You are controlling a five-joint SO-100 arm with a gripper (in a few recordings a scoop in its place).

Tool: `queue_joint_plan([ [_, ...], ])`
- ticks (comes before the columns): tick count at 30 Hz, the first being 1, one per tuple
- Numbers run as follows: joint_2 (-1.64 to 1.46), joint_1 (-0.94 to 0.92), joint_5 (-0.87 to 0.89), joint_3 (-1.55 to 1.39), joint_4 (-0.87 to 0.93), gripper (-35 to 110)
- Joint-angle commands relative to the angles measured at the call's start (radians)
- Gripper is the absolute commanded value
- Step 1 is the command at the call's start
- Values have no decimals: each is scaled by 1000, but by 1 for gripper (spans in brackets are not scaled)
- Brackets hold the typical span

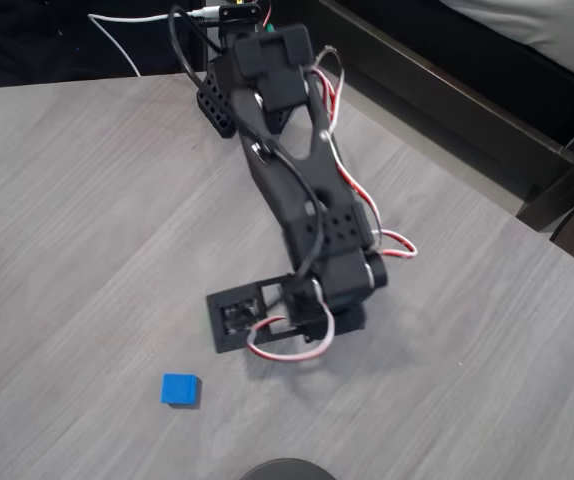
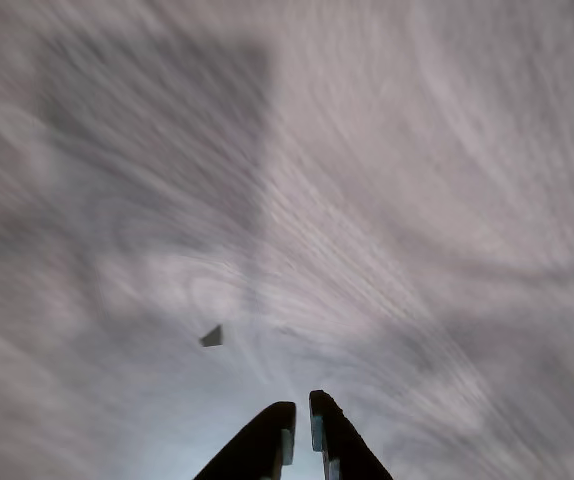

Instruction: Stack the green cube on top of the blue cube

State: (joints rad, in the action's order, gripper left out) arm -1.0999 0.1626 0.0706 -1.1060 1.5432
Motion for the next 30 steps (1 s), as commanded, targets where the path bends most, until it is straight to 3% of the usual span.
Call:
queue_joint_plan([
  [1, -107, -48, -8, 34, 11, 0],
  [6, -112, -104, -54, 34, 34, 1],
  [10, -152, -291, -63, 35, 20, 38],
  [11, -172, -353, -57, 38, -9, 41],
  [16, -219, -479, -55, 43, -95, 41],
  [24, -345, -328, -58, 40, 25, 41],
  [30, -370, -304, -80, 43, -23, 41],
])
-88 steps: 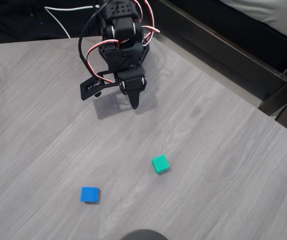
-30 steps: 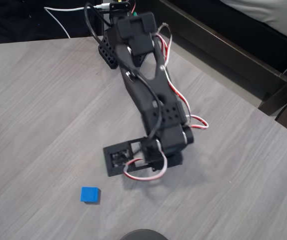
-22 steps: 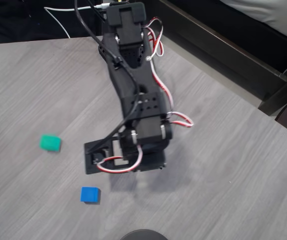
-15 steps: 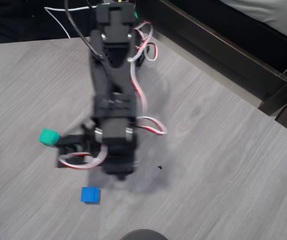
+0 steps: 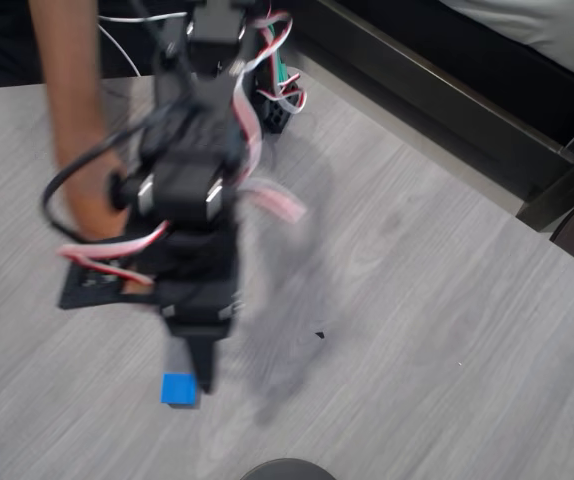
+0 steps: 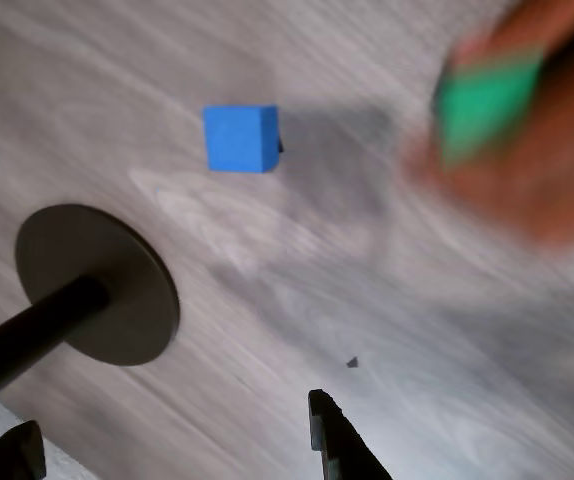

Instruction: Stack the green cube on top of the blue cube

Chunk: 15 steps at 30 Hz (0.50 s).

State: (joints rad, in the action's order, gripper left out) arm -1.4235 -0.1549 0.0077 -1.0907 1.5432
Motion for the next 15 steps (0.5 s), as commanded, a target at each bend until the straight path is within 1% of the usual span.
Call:
queue_joint_plan([
  [1, -40, 18, -21, 28, -25, 41],
  [2, -31, 21, -23, 28, -17, 39],
  [4, -6, 21, -31, 18, 12, 31],
  [6, 38, 6, -34, 17, 34, 27],
  [11, 147, -8, -84, 17, 46, 27],
  [15, 227, 34, -120, 17, 60, 27],
])
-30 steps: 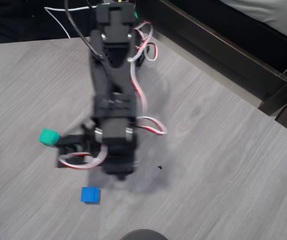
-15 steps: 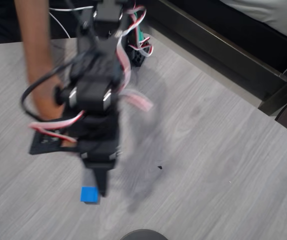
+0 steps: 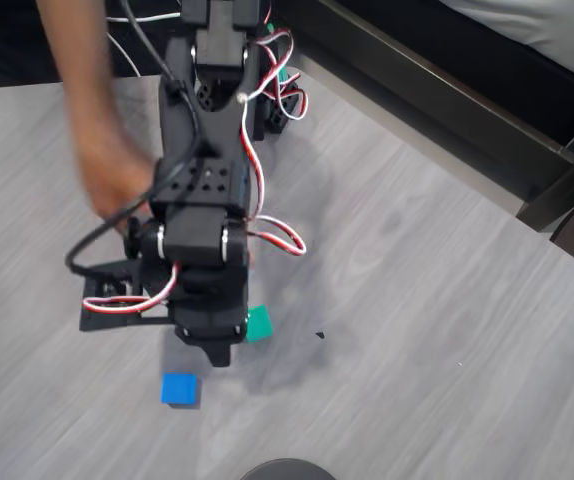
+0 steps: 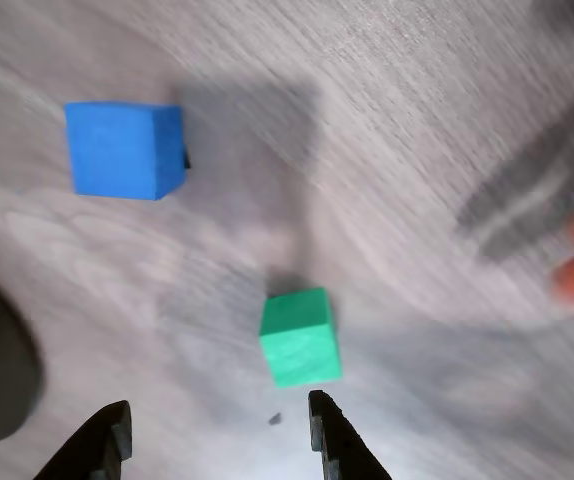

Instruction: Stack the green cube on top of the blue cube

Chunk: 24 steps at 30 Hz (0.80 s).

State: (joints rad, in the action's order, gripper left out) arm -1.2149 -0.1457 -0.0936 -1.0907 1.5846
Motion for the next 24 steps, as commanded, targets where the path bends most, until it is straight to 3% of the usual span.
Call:
queue_joint_plan([
  [1, 35, 35, -18, 17, 23, 27],
  [24, 202, 117, -11, 26, -31, 28],
])
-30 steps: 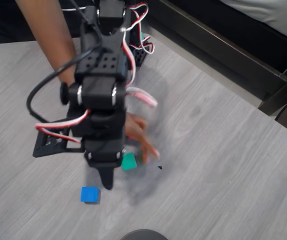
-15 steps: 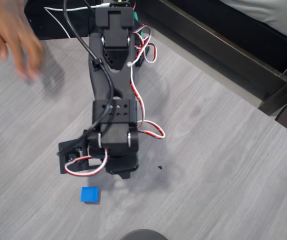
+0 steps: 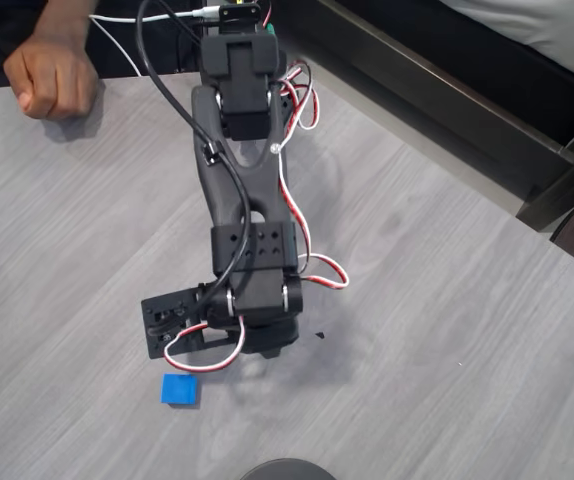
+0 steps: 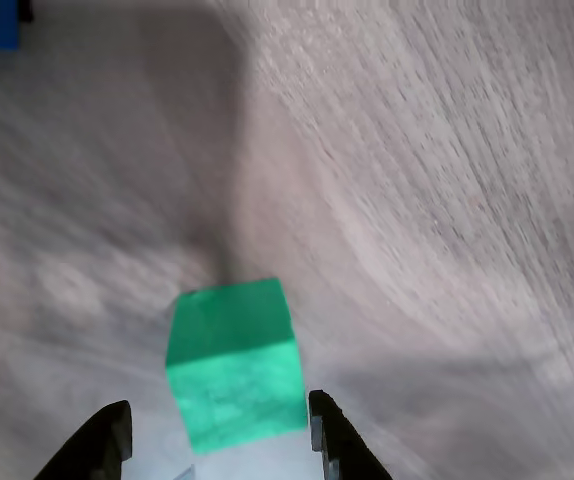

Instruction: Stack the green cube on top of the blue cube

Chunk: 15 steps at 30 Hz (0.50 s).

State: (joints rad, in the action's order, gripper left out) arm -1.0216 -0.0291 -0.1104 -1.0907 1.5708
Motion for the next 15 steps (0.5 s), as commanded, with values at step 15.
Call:
queue_joint_plan([
  [15, 14, -84, 12, 170, 6, 0],
])
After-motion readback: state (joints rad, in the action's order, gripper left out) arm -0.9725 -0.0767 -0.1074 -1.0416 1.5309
